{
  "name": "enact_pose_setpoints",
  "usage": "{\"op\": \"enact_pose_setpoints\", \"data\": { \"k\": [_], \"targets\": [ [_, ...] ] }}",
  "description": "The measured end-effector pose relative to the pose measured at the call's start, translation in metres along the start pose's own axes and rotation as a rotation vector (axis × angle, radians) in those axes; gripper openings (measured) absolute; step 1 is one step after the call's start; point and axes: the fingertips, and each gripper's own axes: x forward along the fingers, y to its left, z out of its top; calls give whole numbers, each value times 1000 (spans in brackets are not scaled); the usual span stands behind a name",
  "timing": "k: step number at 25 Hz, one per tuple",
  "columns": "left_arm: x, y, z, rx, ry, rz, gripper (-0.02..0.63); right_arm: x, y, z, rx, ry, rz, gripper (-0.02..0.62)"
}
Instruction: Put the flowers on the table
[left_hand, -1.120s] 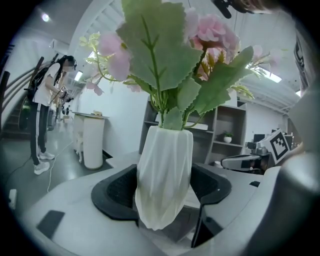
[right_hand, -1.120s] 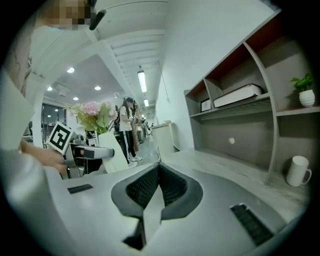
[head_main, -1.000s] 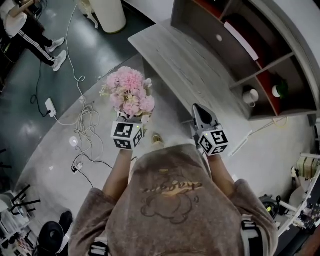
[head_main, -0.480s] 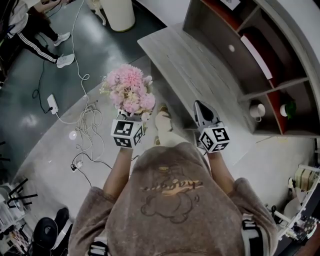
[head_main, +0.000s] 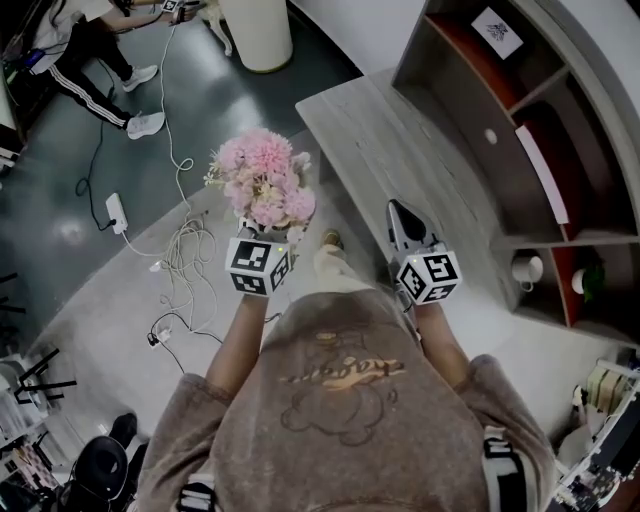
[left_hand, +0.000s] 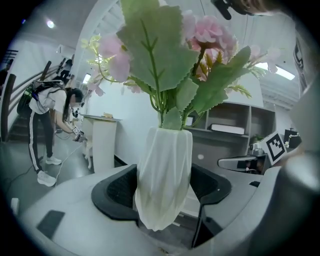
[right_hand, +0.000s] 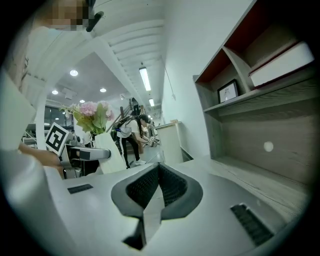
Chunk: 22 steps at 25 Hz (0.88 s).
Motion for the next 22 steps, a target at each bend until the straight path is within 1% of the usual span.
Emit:
{"op": "enact_pose_setpoints", "data": {
  "k": [7,11,17,22],
  "targets": [
    [51,39,28,-6,-11,8,342,63,-26,23,14,5,25,-2],
    [79,57,39,-14,-4,14,342,95,-38,30,32,13,40,-2],
    [116,79,55,-10,3,17,342,142,-55,41,48,28,67,-2],
    [139,90,63,-10,13,6,342,167,-67,56,43,21,72,-2]
  ]
}}
